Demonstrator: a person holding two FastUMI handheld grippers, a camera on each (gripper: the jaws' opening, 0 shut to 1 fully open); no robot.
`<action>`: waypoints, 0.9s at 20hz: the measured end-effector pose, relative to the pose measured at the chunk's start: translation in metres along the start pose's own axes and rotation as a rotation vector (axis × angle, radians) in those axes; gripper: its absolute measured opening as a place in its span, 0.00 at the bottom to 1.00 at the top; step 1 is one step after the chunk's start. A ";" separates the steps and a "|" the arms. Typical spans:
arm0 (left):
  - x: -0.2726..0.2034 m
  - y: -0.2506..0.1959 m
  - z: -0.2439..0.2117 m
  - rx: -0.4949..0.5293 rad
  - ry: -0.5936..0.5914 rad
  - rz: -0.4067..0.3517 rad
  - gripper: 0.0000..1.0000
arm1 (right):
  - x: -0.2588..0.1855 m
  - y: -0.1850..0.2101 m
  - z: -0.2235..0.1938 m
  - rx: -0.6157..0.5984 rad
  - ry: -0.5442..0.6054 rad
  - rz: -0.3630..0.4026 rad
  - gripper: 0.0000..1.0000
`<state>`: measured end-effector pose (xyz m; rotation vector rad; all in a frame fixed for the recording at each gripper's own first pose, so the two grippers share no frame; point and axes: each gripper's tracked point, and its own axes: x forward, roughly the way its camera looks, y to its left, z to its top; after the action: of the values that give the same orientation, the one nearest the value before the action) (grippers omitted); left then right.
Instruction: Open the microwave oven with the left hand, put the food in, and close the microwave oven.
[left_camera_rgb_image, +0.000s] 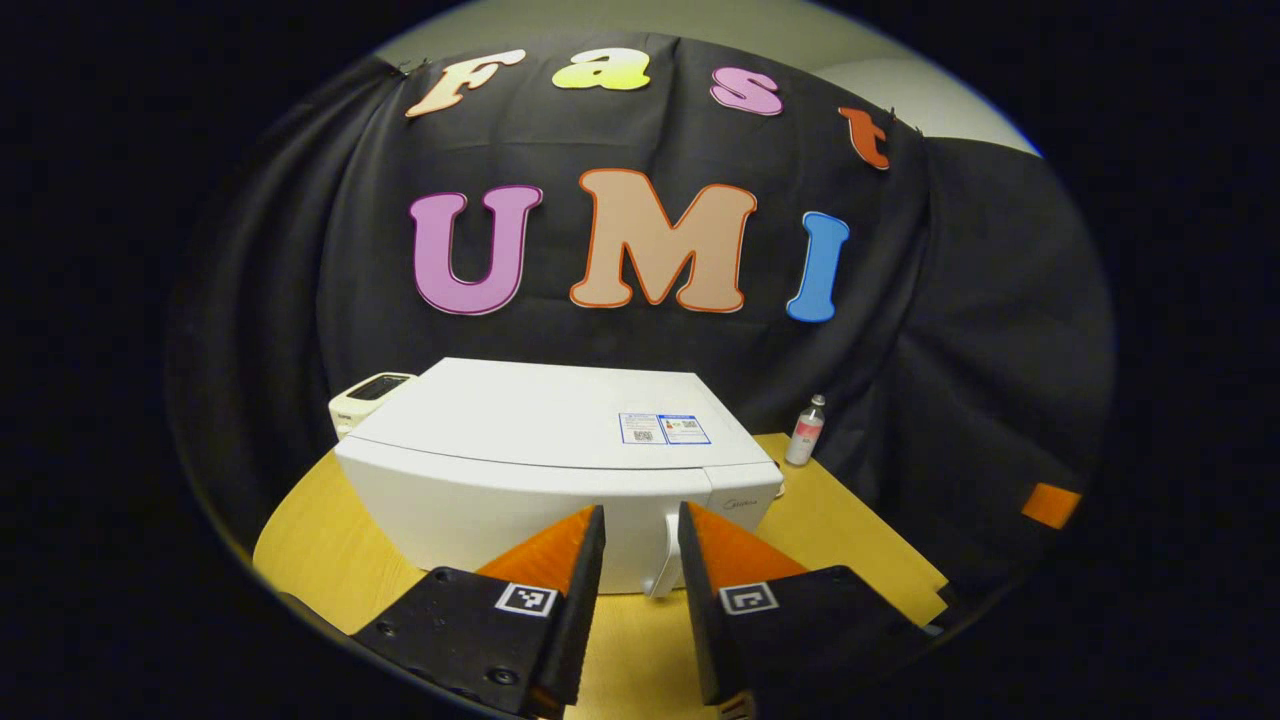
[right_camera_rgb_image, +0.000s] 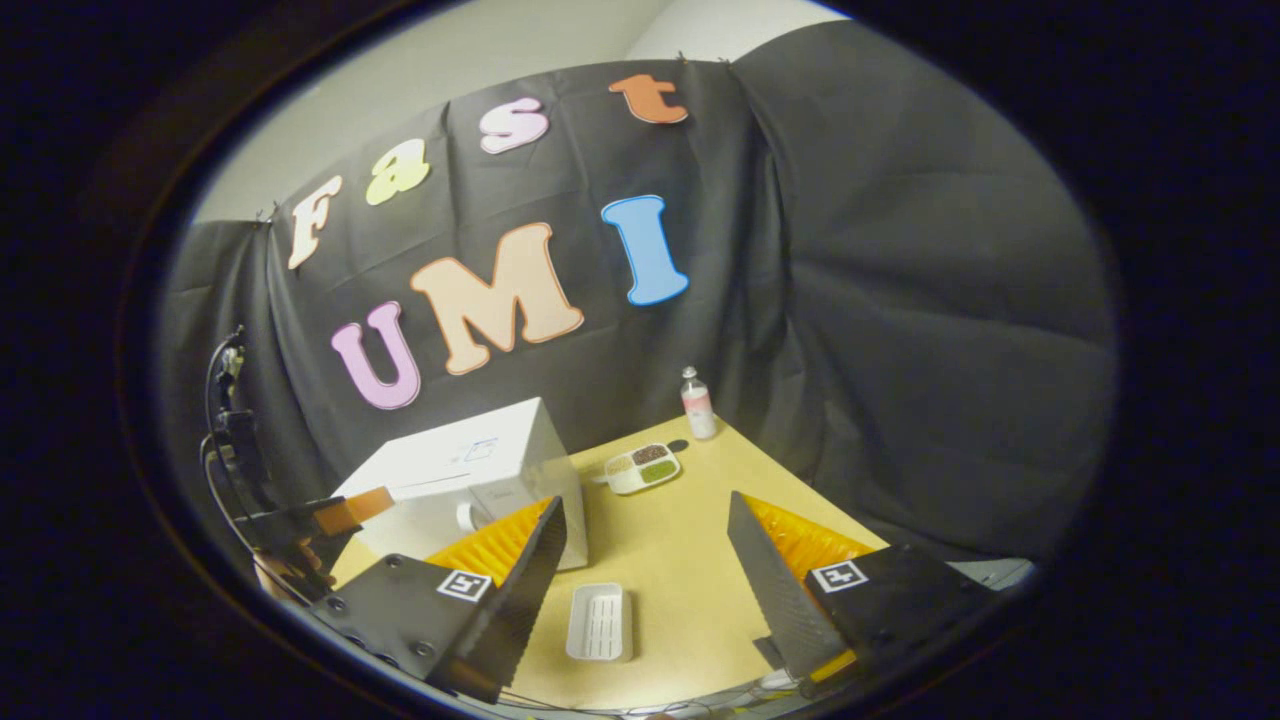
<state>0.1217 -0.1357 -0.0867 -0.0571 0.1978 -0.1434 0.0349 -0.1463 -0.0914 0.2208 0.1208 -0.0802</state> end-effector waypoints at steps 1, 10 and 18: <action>-0.011 0.000 -0.001 -0.008 0.005 0.009 0.65 | 0.001 0.003 0.002 -0.012 0.000 0.012 0.99; -0.074 0.031 0.005 -0.009 -0.017 0.167 0.96 | 0.002 0.029 0.018 -0.052 -0.007 0.129 0.91; -0.101 0.032 -0.001 -0.028 -0.020 0.219 0.97 | -0.007 0.046 0.020 -0.090 -0.001 0.230 0.92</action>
<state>0.0275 -0.0894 -0.0703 -0.0642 0.1850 0.0785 0.0345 -0.1059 -0.0615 0.1436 0.0967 0.1536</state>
